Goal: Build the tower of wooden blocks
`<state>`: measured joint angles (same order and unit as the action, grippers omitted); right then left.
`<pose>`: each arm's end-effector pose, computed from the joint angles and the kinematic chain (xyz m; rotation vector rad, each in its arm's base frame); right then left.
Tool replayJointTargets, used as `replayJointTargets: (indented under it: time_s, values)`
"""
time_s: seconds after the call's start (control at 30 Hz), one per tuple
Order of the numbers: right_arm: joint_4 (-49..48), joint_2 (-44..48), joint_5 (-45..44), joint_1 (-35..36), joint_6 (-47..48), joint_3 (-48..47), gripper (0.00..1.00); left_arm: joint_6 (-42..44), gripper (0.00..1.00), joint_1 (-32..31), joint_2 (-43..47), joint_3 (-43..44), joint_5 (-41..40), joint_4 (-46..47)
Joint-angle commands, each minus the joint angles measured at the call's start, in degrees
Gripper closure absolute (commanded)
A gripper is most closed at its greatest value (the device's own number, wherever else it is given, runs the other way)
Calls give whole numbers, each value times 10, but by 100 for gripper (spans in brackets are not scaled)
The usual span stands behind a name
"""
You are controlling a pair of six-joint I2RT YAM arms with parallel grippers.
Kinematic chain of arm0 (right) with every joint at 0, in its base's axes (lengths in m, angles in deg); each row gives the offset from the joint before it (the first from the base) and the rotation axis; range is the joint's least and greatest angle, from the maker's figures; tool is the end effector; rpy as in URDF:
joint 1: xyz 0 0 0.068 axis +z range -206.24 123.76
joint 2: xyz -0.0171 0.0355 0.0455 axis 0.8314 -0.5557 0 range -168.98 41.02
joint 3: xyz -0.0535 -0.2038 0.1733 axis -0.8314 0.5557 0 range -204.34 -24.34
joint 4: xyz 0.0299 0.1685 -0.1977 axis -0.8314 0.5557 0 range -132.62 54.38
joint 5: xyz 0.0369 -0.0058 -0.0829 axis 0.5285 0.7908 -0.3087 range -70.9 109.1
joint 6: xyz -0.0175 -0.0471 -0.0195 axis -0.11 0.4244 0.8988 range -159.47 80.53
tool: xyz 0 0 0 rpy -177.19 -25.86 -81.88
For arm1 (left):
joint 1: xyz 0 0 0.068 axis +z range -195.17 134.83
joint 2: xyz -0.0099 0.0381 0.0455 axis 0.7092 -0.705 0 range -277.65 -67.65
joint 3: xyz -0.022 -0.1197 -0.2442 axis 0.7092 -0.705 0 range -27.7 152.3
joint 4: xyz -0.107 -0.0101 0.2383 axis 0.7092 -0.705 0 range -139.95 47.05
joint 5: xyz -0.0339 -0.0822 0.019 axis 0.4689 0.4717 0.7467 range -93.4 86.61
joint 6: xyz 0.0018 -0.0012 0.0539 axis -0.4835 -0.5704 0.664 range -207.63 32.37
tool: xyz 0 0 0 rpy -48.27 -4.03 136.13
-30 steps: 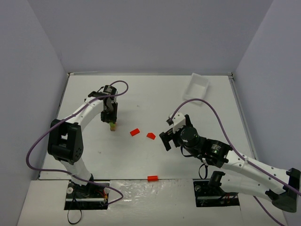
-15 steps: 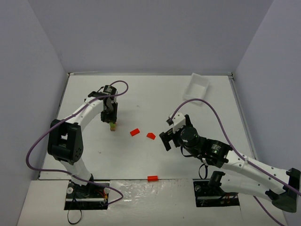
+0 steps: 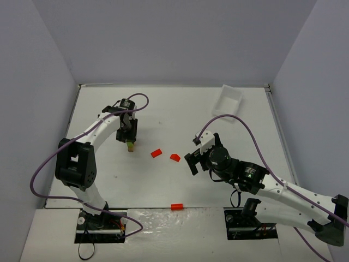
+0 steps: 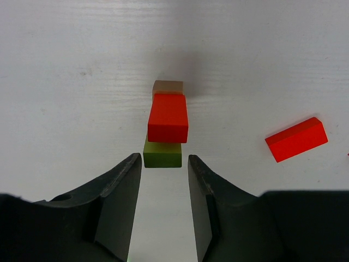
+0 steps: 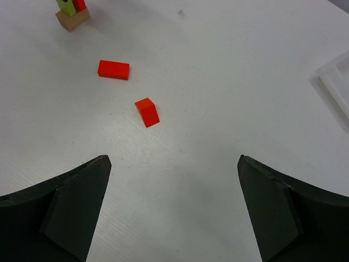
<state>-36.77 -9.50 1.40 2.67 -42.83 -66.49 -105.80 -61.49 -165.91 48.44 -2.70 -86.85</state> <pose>0.1166 0.1725 0.3145 -0.6534 1.7141 0.4899 0.3377 -0.0994 0.2380 -0.0407 2.7388 -0.1884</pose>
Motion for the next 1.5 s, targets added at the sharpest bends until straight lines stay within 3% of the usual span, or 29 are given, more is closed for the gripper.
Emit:
replayJointTargets:
  time_s: [0.0,0.3,0.63,0.77,0.9,0.97,1.1,1.47]
  values:
    - [-23,-5,0,-1,-5,-14,0,4,62,2,34,19,5,4]
    - [-22,-8,4,-2,-5,-18,0,-1,61,2,49,23,10,-5]
    - [-26,-79,52,-1,2,-48,0,-50,60,3,155,33,12,-41]
    - [-34,-151,112,-4,28,-74,0,-71,60,3,210,7,32,-41]
    - [-36,-225,229,-27,85,-125,2,-86,60,4,256,-27,46,-43]
    - [-35,-288,322,-63,121,-154,3,-93,60,4,286,-52,46,-49]
    - [-33,-379,420,-110,168,-220,5,-103,60,4,320,-89,54,-57]
    - [-11,-601,503,-154,312,-373,13,-113,60,5,391,-130,65,-96]
